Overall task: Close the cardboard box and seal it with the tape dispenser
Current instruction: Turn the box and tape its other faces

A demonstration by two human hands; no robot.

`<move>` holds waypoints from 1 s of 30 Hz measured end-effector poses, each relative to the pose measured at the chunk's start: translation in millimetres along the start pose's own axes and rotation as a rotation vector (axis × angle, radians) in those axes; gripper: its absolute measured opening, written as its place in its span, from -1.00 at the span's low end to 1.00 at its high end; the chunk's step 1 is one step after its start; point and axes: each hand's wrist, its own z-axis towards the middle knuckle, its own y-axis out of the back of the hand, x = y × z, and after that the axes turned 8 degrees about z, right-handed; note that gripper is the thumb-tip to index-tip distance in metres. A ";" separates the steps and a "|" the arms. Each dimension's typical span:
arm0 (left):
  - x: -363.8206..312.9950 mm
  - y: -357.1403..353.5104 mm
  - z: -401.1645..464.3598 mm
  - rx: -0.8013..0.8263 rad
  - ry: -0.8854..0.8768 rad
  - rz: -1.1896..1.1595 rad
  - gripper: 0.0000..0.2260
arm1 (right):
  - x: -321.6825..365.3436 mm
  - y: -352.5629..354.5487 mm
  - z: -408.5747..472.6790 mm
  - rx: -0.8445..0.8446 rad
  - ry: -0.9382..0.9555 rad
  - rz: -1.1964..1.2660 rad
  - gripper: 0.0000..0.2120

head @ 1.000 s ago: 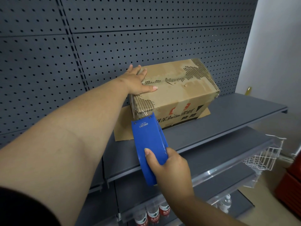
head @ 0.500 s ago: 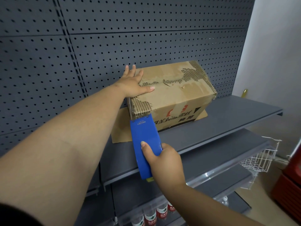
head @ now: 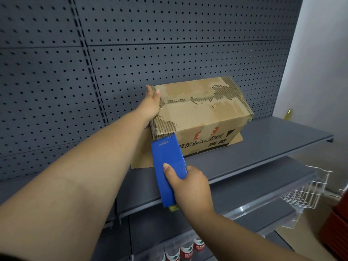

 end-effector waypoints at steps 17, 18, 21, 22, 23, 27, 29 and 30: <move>-12.8 -2.6 -43.6 -0.184 0.255 -0.358 -0.57 | 13.7 11.7 11.4 0.025 0.029 -0.046 -0.55; -18.0 -4.6 -54.4 -0.131 0.214 -0.330 -0.59 | 14.0 12.2 11.0 0.025 0.031 -0.051 -0.56; -15.6 -12.6 -52.5 -0.009 0.149 -0.289 -0.45 | 14.4 12.8 11.1 0.023 0.039 -0.051 -0.57; -14.9 -14.3 -53.1 0.004 0.128 -0.252 -0.44 | 14.9 13.1 11.4 0.025 0.041 -0.051 -0.57; -14.0 -16.1 -53.9 0.008 0.114 -0.206 -0.46 | 15.0 13.6 11.3 0.029 0.040 -0.052 -0.57; -10.0 -24.9 -53.8 -0.022 0.100 -0.103 -0.45 | 13.4 15.8 12.9 0.039 0.044 -0.068 -0.56; -11.9 -23.6 -53.6 -0.016 0.126 -0.014 -0.40 | 13.3 16.6 14.7 0.039 0.044 -0.079 -0.55; -12.4 -22.2 -52.9 -0.003 0.137 0.032 -0.37 | 13.5 16.8 15.6 0.040 0.043 -0.082 -0.54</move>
